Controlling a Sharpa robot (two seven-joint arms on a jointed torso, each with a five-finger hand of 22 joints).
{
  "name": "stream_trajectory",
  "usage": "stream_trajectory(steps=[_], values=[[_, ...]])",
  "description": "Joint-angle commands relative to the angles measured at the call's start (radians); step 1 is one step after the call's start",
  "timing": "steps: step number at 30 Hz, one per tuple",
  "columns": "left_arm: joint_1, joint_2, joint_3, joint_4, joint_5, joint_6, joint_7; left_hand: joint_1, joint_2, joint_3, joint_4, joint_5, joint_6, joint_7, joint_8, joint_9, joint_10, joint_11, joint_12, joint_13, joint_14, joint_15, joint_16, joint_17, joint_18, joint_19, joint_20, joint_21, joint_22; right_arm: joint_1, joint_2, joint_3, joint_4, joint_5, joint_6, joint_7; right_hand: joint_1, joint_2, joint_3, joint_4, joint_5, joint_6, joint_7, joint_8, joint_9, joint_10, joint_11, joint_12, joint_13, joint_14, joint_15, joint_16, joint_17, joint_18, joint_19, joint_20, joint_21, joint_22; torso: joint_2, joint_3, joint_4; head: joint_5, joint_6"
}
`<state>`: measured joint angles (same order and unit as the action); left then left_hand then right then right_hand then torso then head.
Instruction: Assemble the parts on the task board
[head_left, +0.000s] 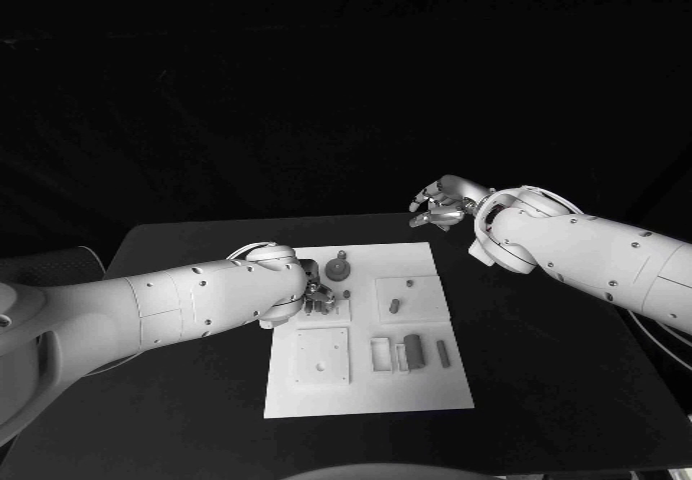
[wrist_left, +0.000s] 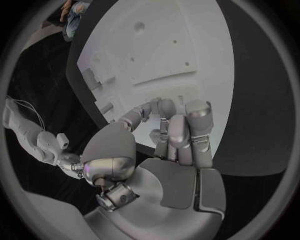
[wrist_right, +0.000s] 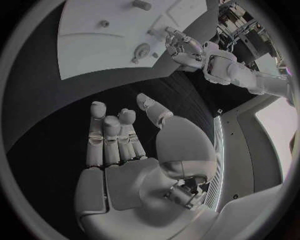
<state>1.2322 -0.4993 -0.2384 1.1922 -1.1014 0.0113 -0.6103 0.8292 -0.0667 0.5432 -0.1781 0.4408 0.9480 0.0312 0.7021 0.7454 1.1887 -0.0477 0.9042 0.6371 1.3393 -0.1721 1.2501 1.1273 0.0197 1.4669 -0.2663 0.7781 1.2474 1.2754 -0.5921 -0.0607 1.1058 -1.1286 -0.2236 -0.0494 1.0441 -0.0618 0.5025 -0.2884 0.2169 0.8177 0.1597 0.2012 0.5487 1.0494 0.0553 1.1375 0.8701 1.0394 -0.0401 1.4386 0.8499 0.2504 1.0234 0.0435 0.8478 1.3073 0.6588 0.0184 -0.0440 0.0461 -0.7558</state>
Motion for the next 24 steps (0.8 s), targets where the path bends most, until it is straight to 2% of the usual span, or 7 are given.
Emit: stream_trajectory(steps=[1, 4, 7, 24], values=[[0.0, 0.004, 0.0, -0.001, 0.003, -0.004, 0.006, -0.001, -0.009, -0.003, 0.009, -0.007, -0.009, -0.001, 0.007, -0.002, 0.024, -0.031, 0.006, -0.003, -0.016, -0.014, 0.004, -0.003, 0.1, 0.017, -0.008, -0.006, 0.001, 0.0, -0.001, 0.0, 0.003, -0.008, 0.01, 0.003, 0.004, 0.006, 0.008, 0.0, 0.005, 0.005, 0.01, 0.002, -0.001, -0.004, 0.001, 0.003, -0.001, -0.001, -0.009, 0.002, -0.002, 0.011, 0.0, -0.001, -0.007, 0.01, 0.0, 0.0004, -0.0001, 0.0, -0.001], [0.0, 0.006, 0.0, -0.004, 0.003, -0.002, 0.006, -0.002, -0.012, -0.004, 0.018, -0.044, -0.011, -0.001, 0.01, -0.006, 0.022, -0.032, 0.009, -0.007, -0.017, -0.014, 0.005, -0.004, 0.101, 0.016, -0.008, -0.006, 0.002, 0.0, -0.001, 0.0, 0.004, -0.008, 0.01, 0.003, 0.004, 0.006, 0.008, 0.0, 0.005, 0.005, 0.01, 0.002, -0.001, -0.004, 0.001, 0.003, -0.001, -0.001, -0.009, 0.002, -0.002, 0.011, 0.0, -0.001, -0.007, 0.01, 0.0, 0.0003, -0.0006, 0.0, -0.001], [-0.001, 0.008, 0.0, -0.006, 0.003, 0.013, 0.003, -0.005, -0.017, -0.005, 0.025, -0.057, -0.012, -0.002, 0.012, -0.009, 0.021, -0.031, 0.01, -0.01, -0.017, -0.014, 0.006, -0.004, 0.101, 0.015, -0.008, -0.006, 0.002, 0.0, -0.001, 0.0, 0.004, -0.008, 0.01, 0.003, 0.004, 0.006, 0.008, 0.0, 0.005, 0.005, 0.01, 0.002, -0.001, -0.004, 0.001, 0.003, -0.001, -0.001, -0.009, 0.002, -0.002, 0.011, 0.0, -0.001, -0.007, 0.01, 0.0, 0.0005, -0.0006, -0.001, -0.002], [-0.001, 0.008, 0.0, -0.009, 0.004, 0.016, 0.002, -0.017, -0.033, -0.011, 0.041, -0.078, -0.016, -0.002, 0.019, -0.014, 0.018, -0.032, 0.016, -0.017, -0.019, -0.015, 0.006, -0.007, 0.102, 0.013, -0.009, -0.006, 0.004, 0.0, -0.002, 0.0, 0.008, -0.008, 0.011, 0.003, 0.003, 0.007, 0.008, 0.001, 0.005, 0.005, 0.01, 0.002, -0.001, -0.004, 0.001, 0.003, -0.002, -0.001, -0.009, 0.002, -0.002, 0.011, 0.0, -0.001, -0.007, 0.011, 0.0, -0.0005, 0.0003, -0.002, -0.003]])
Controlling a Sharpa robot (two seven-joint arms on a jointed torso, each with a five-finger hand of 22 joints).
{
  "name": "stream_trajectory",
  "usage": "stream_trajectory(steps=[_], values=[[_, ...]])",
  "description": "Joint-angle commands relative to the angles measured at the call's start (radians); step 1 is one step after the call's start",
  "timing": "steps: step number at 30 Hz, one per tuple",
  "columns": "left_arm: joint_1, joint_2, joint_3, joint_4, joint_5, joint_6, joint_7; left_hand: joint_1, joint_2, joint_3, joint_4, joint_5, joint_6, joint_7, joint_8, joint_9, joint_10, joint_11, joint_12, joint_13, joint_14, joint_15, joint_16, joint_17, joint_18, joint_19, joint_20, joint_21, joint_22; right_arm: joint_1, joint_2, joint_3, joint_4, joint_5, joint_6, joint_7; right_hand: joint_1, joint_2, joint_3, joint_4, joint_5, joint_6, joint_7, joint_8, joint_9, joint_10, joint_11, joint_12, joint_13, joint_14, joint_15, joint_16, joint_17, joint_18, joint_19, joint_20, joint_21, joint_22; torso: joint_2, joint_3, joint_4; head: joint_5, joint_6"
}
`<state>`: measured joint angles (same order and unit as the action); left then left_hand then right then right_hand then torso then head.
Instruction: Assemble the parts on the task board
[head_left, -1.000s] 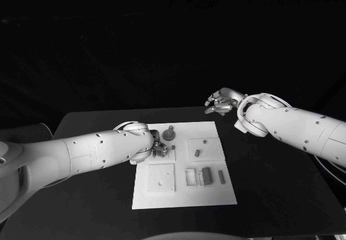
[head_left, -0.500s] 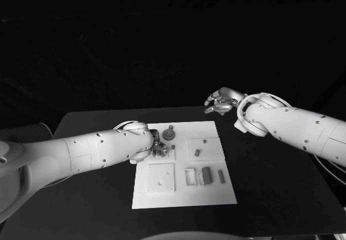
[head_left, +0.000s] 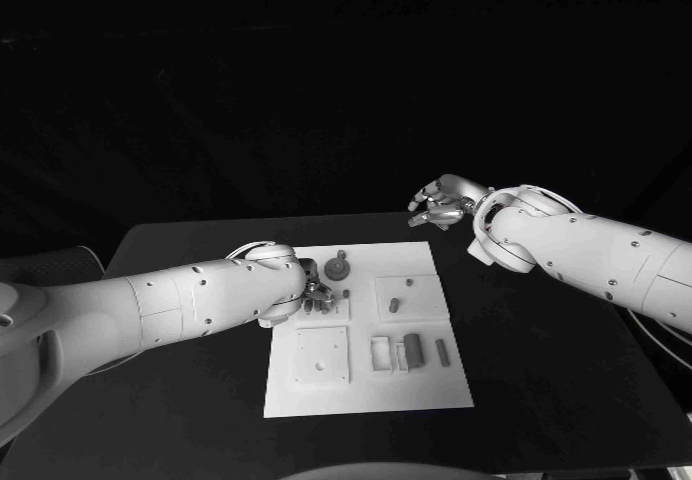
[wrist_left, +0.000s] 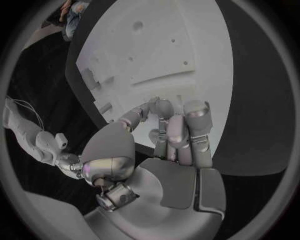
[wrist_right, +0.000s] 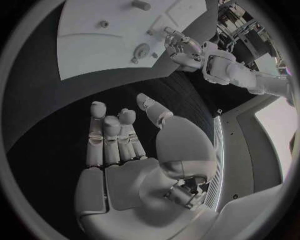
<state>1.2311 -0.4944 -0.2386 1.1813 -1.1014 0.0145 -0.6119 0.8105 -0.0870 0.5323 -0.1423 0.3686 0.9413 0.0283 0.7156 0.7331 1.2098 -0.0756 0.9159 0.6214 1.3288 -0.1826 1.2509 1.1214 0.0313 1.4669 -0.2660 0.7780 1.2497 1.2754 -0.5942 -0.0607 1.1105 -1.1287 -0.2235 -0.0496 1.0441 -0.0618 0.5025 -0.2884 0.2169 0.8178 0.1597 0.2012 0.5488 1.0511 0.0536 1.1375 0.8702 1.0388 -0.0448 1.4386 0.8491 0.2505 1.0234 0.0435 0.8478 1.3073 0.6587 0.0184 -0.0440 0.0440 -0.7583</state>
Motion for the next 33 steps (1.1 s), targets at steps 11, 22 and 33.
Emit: stream_trajectory(steps=[11, 22, 33], values=[[0.0, 0.0, 0.001, 0.001, 0.003, 0.006, 0.003, -0.016, -0.066, -0.005, 0.047, -0.17, -0.019, 0.0, 0.021, -0.016, -0.009, -0.005, 0.017, -0.017, -0.011, -0.005, 0.008, -0.004, 0.095, 0.01, -0.01, -0.009, 0.002, 0.0, -0.001, 0.0, 0.003, -0.008, 0.01, 0.003, 0.003, 0.007, 0.008, 0.0, 0.005, 0.005, 0.01, 0.002, -0.001, -0.006, 0.002, 0.003, -0.002, -0.001, -0.005, 0.002, -0.001, 0.011, 0.0, -0.001, -0.007, 0.011, 0.0, -0.0008, 0.0001, 0.0, -0.001], [0.0, -0.003, 0.001, 0.0, 0.003, -0.012, 0.003, -0.035, -0.109, 0.003, 0.106, -0.304, -0.031, 0.001, 0.033, -0.026, -0.017, -0.005, 0.026, -0.03, -0.018, -0.005, 0.004, -0.014, 0.099, 0.007, -0.01, -0.015, 0.002, 0.0, -0.002, 0.0, 0.003, -0.008, 0.011, 0.003, 0.003, 0.007, 0.008, 0.0, 0.005, 0.005, 0.01, 0.002, -0.001, -0.006, 0.002, 0.003, -0.002, -0.001, -0.005, 0.002, -0.001, 0.011, 0.0, -0.001, -0.007, 0.011, 0.0, -0.0002, -0.0002, -0.001, 0.0], [0.0, -0.019, 0.002, 0.012, 0.009, -0.028, 0.01, -0.033, -0.111, 0.005, 0.111, -0.309, -0.034, 0.001, 0.034, -0.028, -0.018, -0.005, 0.027, -0.032, -0.021, -0.005, 0.002, -0.018, 0.1, 0.006, -0.01, -0.015, 0.002, 0.0, -0.002, 0.0, 0.0, -0.008, 0.012, 0.004, 0.003, 0.008, 0.008, 0.0, 0.005, 0.005, 0.01, 0.002, -0.001, -0.006, 0.002, 0.004, -0.002, 0.0, -0.005, 0.002, -0.001, 0.011, 0.001, -0.002, -0.007, 0.011, -0.001, 0.0004, 0.0002, -0.001, 0.0]])
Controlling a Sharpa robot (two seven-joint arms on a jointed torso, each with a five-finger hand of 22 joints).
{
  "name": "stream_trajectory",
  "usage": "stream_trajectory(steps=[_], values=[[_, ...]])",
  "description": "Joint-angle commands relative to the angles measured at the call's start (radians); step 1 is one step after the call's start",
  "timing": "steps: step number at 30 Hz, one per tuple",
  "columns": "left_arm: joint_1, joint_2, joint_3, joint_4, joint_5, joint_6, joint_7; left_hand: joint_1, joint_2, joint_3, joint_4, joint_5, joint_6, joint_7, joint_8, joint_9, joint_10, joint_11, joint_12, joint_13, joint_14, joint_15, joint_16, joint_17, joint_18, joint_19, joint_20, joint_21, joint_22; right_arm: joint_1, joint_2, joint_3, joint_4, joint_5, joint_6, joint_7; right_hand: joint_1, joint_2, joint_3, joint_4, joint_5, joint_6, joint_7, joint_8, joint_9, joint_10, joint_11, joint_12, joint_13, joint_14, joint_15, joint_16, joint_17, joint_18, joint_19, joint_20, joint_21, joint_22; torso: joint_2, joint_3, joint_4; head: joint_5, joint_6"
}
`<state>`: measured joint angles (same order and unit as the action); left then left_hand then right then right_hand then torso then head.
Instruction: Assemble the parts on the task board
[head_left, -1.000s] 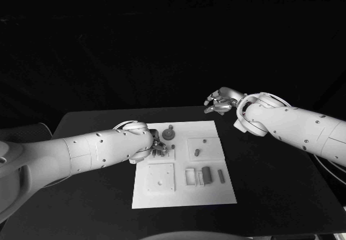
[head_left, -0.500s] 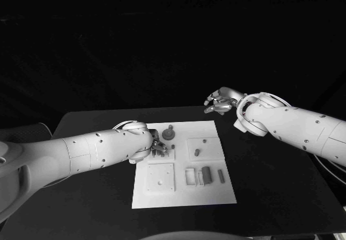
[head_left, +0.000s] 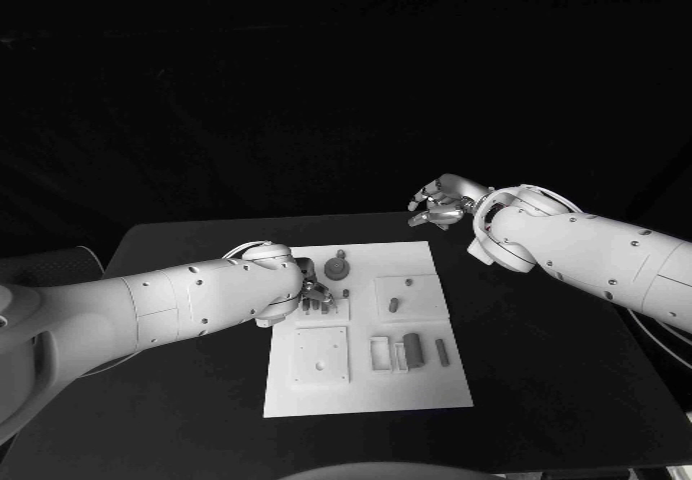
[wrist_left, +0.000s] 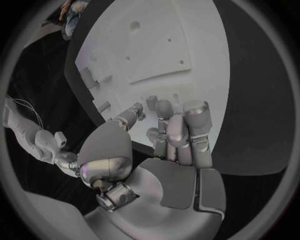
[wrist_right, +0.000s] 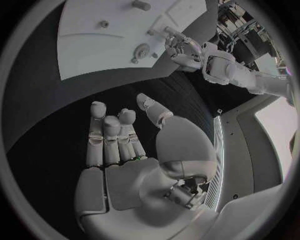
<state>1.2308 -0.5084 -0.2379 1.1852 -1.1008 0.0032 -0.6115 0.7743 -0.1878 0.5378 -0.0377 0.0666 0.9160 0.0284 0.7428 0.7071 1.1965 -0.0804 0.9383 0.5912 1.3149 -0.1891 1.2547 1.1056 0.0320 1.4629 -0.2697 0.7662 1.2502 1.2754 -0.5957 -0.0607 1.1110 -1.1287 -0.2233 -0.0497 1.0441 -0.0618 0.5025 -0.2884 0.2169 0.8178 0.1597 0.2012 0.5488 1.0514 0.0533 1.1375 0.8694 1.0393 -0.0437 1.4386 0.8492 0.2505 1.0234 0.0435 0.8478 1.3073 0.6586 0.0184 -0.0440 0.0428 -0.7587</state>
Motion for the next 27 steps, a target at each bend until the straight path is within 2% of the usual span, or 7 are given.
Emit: stream_trajectory(steps=[1, 8, 15, 22, 24, 25, 27], values=[[0.0, -0.006, 0.001, 0.01, 0.01, -0.015, 0.011, 0.004, -0.009, -0.001, 0.006, -0.007, -0.009, 0.001, 0.007, -0.002, -0.005, 0.0, 0.005, -0.002, -0.007, 0.001, -0.003, -0.002, 0.099, 0.01, -0.007, -0.004, 0.001, 0.0, 0.0, 0.0, 0.0, -0.008, 0.011, 0.004, 0.003, 0.008, 0.008, 0.0, 0.005, 0.005, 0.01, 0.002, -0.001, -0.006, 0.002, 0.004, -0.001, -0.001, -0.006, 0.002, -0.002, 0.011, 0.001, -0.002, -0.007, 0.011, 0.0, 0.0003, 0.0002, 0.0, 0.001], [0.003, -0.036, 0.002, 0.044, 0.015, -0.024, 0.012, 0.016, -0.002, 0.0, 0.004, -0.001, -0.016, 0.003, 0.005, -0.006, -0.012, 0.003, 0.005, -0.005, -0.013, 0.004, -0.006, -0.006, 0.099, 0.004, -0.005, -0.006, 0.003, 0.0, -0.002, 0.0, -0.005, -0.008, 0.011, 0.005, 0.003, 0.008, 0.008, 0.0, 0.005, 0.005, 0.01, 0.002, -0.001, -0.006, 0.002, 0.004, -0.001, -0.001, -0.006, 0.002, -0.002, 0.011, 0.001, -0.002, -0.007, 0.011, -0.001, 0.0001, 0.0002, 0.0, 0.005], [0.026, -0.057, 0.003, 0.065, 0.031, -0.03, 0.011, 0.024, 0.008, -0.003, -0.001, 0.007, -0.026, 0.008, -0.003, -0.015, -0.015, 0.007, 0.006, -0.008, -0.016, 0.008, -0.008, -0.008, 0.098, 0.0, -0.003, -0.007, 0.004, 0.0, -0.002, 0.0, -0.015, -0.008, 0.012, 0.006, 0.003, 0.008, 0.008, 0.0, 0.005, 0.005, 0.01, 0.002, -0.001, -0.006, 0.002, 0.004, -0.001, -0.001, -0.006, 0.002, -0.002, 0.011, 0.001, -0.002, -0.007, 0.011, 0.0, 0.0, -0.0002, 0.001, 0.012], [0.05, -0.077, 0.011, 0.088, 0.043, -0.039, 0.013, 0.026, 0.018, -0.005, -0.002, 0.009, -0.024, 0.008, -0.004, -0.018, -0.016, 0.007, 0.007, -0.01, -0.016, 0.008, -0.009, -0.009, 0.098, 0.0, -0.002, -0.007, 0.004, 0.0, 0.0, 0.0, -0.017, -0.009, 0.011, 0.006, 0.003, 0.008, 0.008, 0.0, 0.005, 0.005, 0.01, 0.002, -0.001, -0.006, 0.002, 0.004, -0.002, -0.001, -0.006, 0.003, -0.002, 0.011, 0.001, -0.002, -0.007, 0.011, 0.0, -0.0002, 0.0001, 0.002, 0.019], [0.054, -0.081, 0.034, 0.084, 0.049, -0.035, 0.014, 0.026, 0.023, -0.006, -0.002, 0.009, -0.023, 0.008, -0.004, -0.019, -0.016, 0.007, 0.007, -0.01, -0.016, 0.009, -0.01, -0.01, 0.097, 0.0, -0.002, -0.007, 0.004, 0.0, 0.001, 0.0, -0.019, -0.012, 0.012, 0.006, 0.003, 0.008, 0.008, 0.0, 0.005, 0.005, 0.01, 0.002, -0.001, -0.006, 0.002, 0.004, -0.002, -0.001, -0.006, 0.003, -0.002, 0.011, 0.001, -0.002, -0.007, 0.011, 0.0, -0.0002, 0.0002, 0.001, 0.02], [0.055, -0.086, 0.04, 0.085, 0.051, -0.033, 0.014, 0.026, 0.024, -0.007, -0.002, 0.009, -0.023, 0.008, -0.004, -0.019, -0.016, 0.008, 0.007, -0.011, -0.016, 0.009, -0.01, -0.01, 0.097, 0.0, -0.002, -0.007, 0.004, 0.0, 0.001, 0.0, -0.02, -0.012, 0.012, 0.006, 0.003, 0.009, 0.008, 0.0, 0.005, 0.005, 0.01, 0.002, -0.001, -0.006, 0.002, 0.004, -0.002, -0.001, -0.006, 0.003, -0.002, 0.011, 0.001, -0.002, -0.006, 0.011, 0.0, -0.0004, 0.0004, 0.001, 0.023], [0.069, -0.095, 0.045, 0.082, 0.059, -0.035, 0.014, 0.028, 0.032, -0.009, -0.004, 0.011, -0.022, 0.009, -0.004, -0.021, -0.016, 0.008, 0.007, -0.012, -0.016, 0.009, -0.011, -0.011, 0.096, 0.0, -0.001, -0.008, 0.004, 0.0, 0.001, 0.0, -0.022, -0.012, 0.013, 0.006, 0.003, 0.009, 0.008, 0.0, 0.005, 0.005, 0.01, 0.002, -0.001, -0.006, 0.002, 0.004, -0.002, -0.001, -0.006, 0.003, -0.002, 0.011, 0.001, -0.002, -0.006, 0.011, 0.0, -0.0002, 0.0003, 0.001, 0.025]])
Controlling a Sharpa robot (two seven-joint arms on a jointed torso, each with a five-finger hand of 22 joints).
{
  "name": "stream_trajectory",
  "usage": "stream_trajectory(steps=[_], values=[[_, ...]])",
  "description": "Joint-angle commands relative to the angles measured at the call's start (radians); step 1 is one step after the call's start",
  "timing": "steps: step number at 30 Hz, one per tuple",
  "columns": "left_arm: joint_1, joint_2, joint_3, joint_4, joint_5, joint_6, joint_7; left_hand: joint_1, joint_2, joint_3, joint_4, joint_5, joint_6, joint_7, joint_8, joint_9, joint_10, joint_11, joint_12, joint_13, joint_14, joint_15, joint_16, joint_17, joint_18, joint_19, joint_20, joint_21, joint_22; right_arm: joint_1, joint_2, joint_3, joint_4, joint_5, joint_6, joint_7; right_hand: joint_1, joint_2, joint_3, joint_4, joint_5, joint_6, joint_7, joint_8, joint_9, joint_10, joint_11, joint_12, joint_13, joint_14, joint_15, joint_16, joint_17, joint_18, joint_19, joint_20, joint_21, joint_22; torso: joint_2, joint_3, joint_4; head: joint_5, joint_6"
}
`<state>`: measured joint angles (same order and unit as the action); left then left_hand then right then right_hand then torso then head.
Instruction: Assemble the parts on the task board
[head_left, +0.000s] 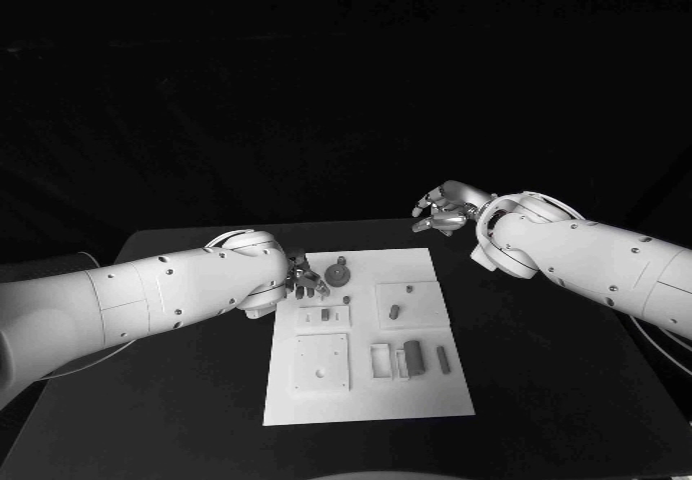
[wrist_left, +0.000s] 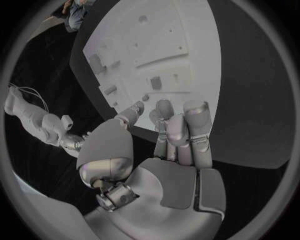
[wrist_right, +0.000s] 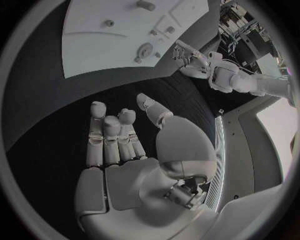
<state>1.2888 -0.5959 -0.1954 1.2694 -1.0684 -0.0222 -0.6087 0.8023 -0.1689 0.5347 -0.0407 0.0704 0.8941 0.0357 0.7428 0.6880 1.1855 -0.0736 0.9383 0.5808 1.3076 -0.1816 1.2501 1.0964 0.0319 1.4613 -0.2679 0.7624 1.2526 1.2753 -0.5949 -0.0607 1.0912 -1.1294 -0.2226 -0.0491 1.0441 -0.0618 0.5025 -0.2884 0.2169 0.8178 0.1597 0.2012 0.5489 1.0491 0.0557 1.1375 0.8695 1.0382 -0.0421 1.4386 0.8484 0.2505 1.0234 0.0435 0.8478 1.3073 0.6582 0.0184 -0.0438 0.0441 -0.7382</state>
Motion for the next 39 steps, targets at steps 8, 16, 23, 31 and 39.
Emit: stream_trajectory(steps=[8, 16, 23, 31, 39], values=[[0.048, -0.012, 0.008, -0.064, 0.056, -0.026, 0.023, 0.045, 0.084, -0.006, -0.057, 0.107, -0.038, 0.018, -0.039, -0.028, -0.028, 0.016, -0.004, -0.015, -0.02, 0.015, -0.026, -0.016, 0.093, -0.013, 0.005, -0.016, -0.003, 0.0, 0.001, 0.0, -0.005, -0.011, 0.013, 0.005, 0.003, 0.009, 0.008, 0.001, 0.005, 0.005, 0.01, 0.002, -0.002, -0.004, 0.0, 0.004, -0.002, 0.001, -0.007, 0.003, -0.001, 0.011, 0.001, -0.002, -0.006, 0.011, 0.0, 0.0005, 0.001, 0.001, 0.015], [0.049, 0.051, 0.011, -0.206, 0.067, -0.031, 0.062, 0.014, 0.066, -0.028, -0.047, 0.085, -0.052, 0.029, -0.062, -0.044, -0.051, 0.027, -0.012, -0.024, -0.03, 0.026, -0.037, -0.026, 0.096, -0.026, 0.013, -0.03, -0.008, 0.0, 0.002, 0.0, -0.004, -0.011, 0.013, 0.002, 0.002, 0.01, 0.008, 0.001, 0.006, 0.004, 0.01, 0.002, -0.002, -0.004, 0.0, 0.005, -0.002, 0.001, -0.007, 0.003, -0.001, 0.011, 0.002, -0.002, -0.006, 0.011, 0.002, -0.0011, -0.0008, 0.001, 0.024], [0.045, 0.115, 0.01, -0.33, 0.045, -0.031, 0.085, 0.018, 0.068, -0.031, -0.051, 0.085, -0.086, 0.045, -0.11, -0.069, -0.066, 0.041, -0.022, -0.033, -0.034, 0.039, -0.038, -0.03, 0.105, -0.03, 0.024, -0.036, -0.009, 0.0, 0.003, 0.0, -0.002, -0.011, 0.01, 0.0, 0.003, 0.015, 0.01, 0.001, 0.009, 0.004, 0.01, 0.002, -0.002, -0.003, 0.0, 0.005, -0.002, 0.001, -0.007, 0.003, -0.001, 0.011, 0.002, -0.002, -0.006, 0.011, 0.004, -0.0013, -0.002, 0.003, 0.029], [0.035, 0.146, 0.01, -0.385, 0.043, -0.024, 0.097, 0.027, 0.066, -0.035, -0.064, 0.085, -0.108, 0.056, -0.148, -0.085, -0.069, 0.051, -0.024, -0.036, -0.033, 0.048, -0.035, -0.031, 0.114, -0.027, 0.033, -0.037, -0.008, 0.0, 0.004, 0.0, -0.002, -0.013, 0.009, -0.001, 0.003, 0.016, 0.011, 0.001, 0.01, 0.004, 0.01, 0.002, -0.002, -0.003, 0.0, 0.005, -0.002, 0.001, -0.007, 0.004, -0.002, 0.011, 0.002, -0.002, -0.006, 0.011, 0.004, -0.0002, -0.0023, 0.0, 0.029], [0.018, 0.179, 0.01, -0.443, 0.027, 0.001, 0.113, 0.008, 0.039, -0.046, -0.055, 0.072, -0.123, 0.069, -0.199, -0.104, -0.071, 0.064, -0.022, -0.039, -0.036, 0.061, -0.031, -0.032, 0.127, -0.027, 0.046, -0.039, -0.007, 0.0, 0.008, 0.0, -0.001, -0.013, 0.008, 0.0, 0.003, 0.017, 0.011, 0.0, 0.014, 0.003, 0.01, 0.002, -0.002, -0.003, 0.0, 0.006, -0.002, 0.001, -0.007, 0.004, -0.002, 0.011, 0.002, -0.002, -0.006, 0.011, 0.002, 0.0004, -0.002, 0.0, 0.024]])
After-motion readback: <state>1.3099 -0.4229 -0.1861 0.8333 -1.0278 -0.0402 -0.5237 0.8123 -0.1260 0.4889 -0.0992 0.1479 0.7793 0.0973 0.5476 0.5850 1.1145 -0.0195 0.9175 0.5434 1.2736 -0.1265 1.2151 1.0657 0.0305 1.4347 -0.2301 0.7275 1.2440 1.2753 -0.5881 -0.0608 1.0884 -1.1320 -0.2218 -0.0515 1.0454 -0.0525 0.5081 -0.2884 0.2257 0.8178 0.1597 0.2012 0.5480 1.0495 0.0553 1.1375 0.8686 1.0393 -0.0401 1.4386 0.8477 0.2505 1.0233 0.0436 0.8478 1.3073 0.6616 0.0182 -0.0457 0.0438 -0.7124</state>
